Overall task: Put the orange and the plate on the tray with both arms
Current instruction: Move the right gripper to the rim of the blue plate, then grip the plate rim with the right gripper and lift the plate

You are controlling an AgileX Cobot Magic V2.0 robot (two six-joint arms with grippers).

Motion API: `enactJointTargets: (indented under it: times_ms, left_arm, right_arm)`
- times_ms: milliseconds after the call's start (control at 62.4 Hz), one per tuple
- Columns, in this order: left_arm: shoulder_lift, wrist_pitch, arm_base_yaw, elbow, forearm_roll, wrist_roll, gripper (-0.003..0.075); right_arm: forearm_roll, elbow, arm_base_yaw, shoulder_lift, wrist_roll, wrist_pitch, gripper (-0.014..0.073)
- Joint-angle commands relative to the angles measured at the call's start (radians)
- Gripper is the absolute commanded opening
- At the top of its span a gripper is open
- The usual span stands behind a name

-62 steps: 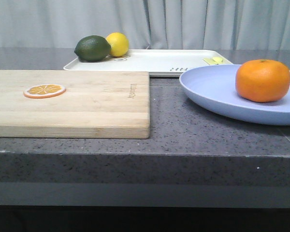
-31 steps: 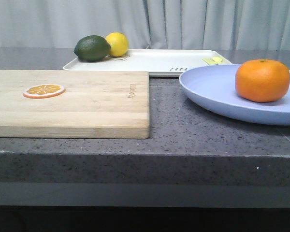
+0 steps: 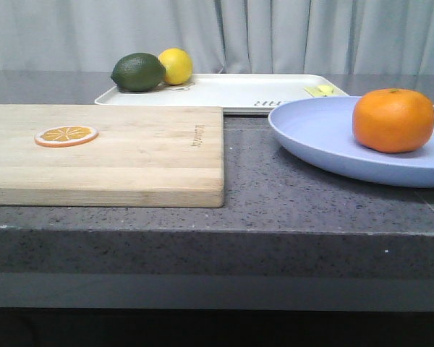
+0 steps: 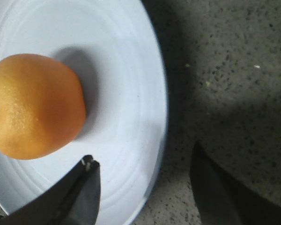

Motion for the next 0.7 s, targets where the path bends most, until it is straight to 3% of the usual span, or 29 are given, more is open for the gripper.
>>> enactJointTargets:
  times_ms: [0, 320, 689]
  left_arm:
    - [-0.002, -0.077, 0.002, -0.026, -0.007, -0.010, 0.0607]
    - [-0.002, -0.078, 0.002, -0.026, -0.007, -0.010, 0.0607]
    - [-0.002, -0.078, 0.002, -0.026, -0.007, -0.010, 0.0607]
  right_arm:
    - [0.057, -0.031, 0.007, -0.016, -0.015, -0.006, 0.0425]
    - [0.068, -0.031, 0.063, 0.029, -0.015, -0.048, 0.0415]
    - [0.068, -0.031, 0.066, 0.029, -0.015, -0.084, 0.0160]
